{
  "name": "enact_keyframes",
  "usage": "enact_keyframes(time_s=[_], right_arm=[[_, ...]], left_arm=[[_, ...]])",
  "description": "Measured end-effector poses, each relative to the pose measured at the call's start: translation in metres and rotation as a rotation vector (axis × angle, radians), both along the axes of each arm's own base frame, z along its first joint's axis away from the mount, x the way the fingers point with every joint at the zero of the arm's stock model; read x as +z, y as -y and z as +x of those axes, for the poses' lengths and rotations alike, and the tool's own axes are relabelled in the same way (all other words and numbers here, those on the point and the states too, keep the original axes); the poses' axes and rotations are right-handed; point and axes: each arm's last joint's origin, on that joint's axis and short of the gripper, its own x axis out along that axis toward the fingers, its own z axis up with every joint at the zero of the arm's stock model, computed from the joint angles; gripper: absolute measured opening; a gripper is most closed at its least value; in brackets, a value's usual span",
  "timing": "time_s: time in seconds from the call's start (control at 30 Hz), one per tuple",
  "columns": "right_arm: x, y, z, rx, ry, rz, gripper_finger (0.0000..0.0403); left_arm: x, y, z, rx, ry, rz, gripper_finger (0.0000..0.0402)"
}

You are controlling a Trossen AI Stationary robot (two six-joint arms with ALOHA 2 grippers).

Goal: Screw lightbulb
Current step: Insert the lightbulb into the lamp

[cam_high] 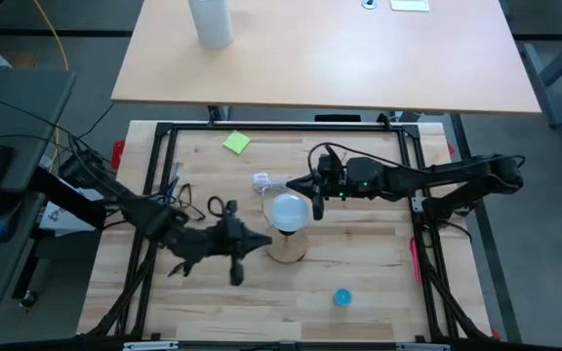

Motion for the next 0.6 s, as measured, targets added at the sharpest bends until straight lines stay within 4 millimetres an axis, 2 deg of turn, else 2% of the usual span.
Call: enact_keyframes(time_s=[0.1,0.37,0.6], right_arm=[[0.000,0.000,0.001,0.003,0.008,-0.003,0.0000],[0.004,-0.001,0.001,0.018,0.041,0.000,0.0000],[0.004,-0.014,0.000,0.049,0.043,0.016,0.0000]], left_arm=[[0.001,-0.006,0.010,-0.009,0.032,0.017,0.0000],[0.002,-0.026,0.021,-0.022,0.021,0.061,0.0000],[0.001,-0.037,0.027,-0.055,0.013,0.042,0.0000]])
